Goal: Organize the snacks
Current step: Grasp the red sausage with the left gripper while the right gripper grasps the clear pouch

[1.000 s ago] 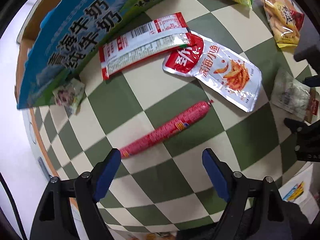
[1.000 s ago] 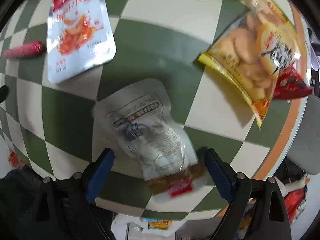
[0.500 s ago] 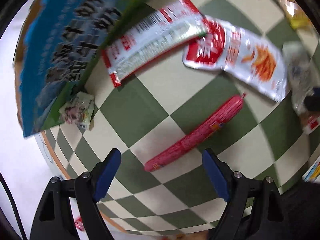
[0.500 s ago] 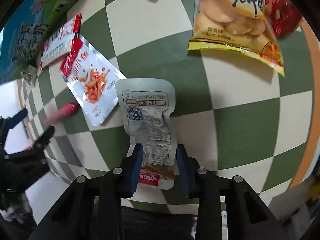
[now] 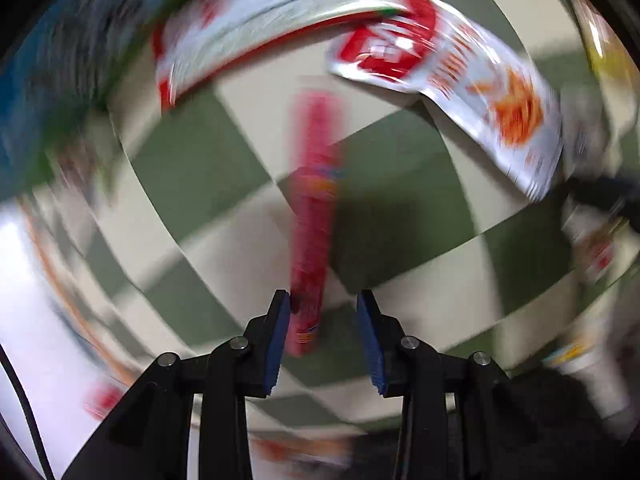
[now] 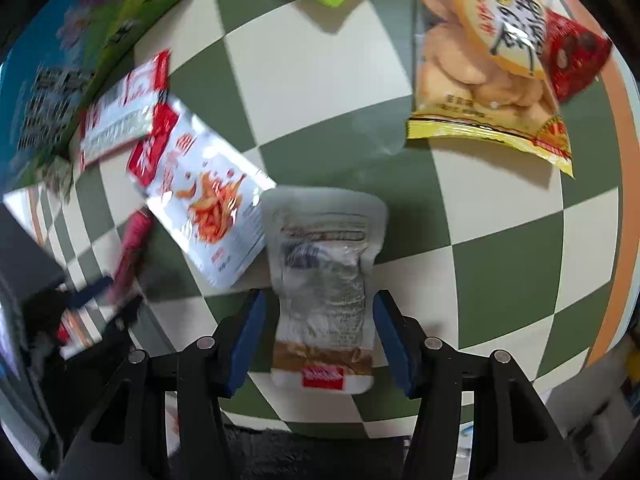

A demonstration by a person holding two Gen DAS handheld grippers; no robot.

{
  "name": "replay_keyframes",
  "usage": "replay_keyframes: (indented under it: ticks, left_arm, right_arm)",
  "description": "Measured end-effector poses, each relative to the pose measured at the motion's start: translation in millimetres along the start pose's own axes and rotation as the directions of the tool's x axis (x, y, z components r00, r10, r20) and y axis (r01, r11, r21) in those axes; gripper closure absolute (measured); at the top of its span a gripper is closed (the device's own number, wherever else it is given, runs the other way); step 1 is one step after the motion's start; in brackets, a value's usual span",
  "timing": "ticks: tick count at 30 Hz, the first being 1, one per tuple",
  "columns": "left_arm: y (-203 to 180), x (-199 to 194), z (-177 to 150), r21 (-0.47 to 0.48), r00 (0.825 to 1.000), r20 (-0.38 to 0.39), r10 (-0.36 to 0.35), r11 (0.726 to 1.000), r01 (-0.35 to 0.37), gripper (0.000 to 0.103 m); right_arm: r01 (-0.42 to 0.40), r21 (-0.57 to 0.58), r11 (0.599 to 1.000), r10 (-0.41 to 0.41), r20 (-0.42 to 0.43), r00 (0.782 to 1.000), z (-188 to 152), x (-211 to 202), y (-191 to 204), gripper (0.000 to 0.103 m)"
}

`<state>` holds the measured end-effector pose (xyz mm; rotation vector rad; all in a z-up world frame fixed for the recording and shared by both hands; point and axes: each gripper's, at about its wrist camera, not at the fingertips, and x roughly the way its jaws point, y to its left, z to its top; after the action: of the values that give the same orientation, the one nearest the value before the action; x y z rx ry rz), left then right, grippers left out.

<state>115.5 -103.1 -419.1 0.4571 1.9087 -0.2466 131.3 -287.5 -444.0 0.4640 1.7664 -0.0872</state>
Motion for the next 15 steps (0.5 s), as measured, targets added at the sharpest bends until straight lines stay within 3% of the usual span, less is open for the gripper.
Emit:
replay_keyframes:
  ticks: [1,3,6,9,15]
  left_arm:
    - [9,2,-1,-0.065,0.997,-0.023,-0.080,0.995,0.078,0.071]
    - [28,7,-5,-0.193,0.974,-0.031,-0.226,0.957,0.216,0.071]
    - [39,15,-12,-0.255,0.956,-0.012,-0.293,0.925,0.281,0.071]
    - [49,27,-17,-0.254,0.955,-0.009,-0.297,0.924,0.285,0.070]
    - [44,40,-24,-0.188,0.982,0.004,-0.188,0.965,0.185,0.069]
  right_arm:
    - [0.003,0.011,1.000,-0.003,0.001,1.000,2,1,0,0.044]
    - [0.010,0.025,1.000,-0.010,0.002,1.000,4,2,-2,0.043]
    - [0.049,0.000,0.999,-0.049,0.002,0.999,5,2,4,0.043]
    - [0.117,-0.063,0.991,-0.116,0.013,0.993,-6,16,19,0.043]
    - [0.257,-0.178,0.950,-0.240,0.112,0.964,-26,23,46,0.047]
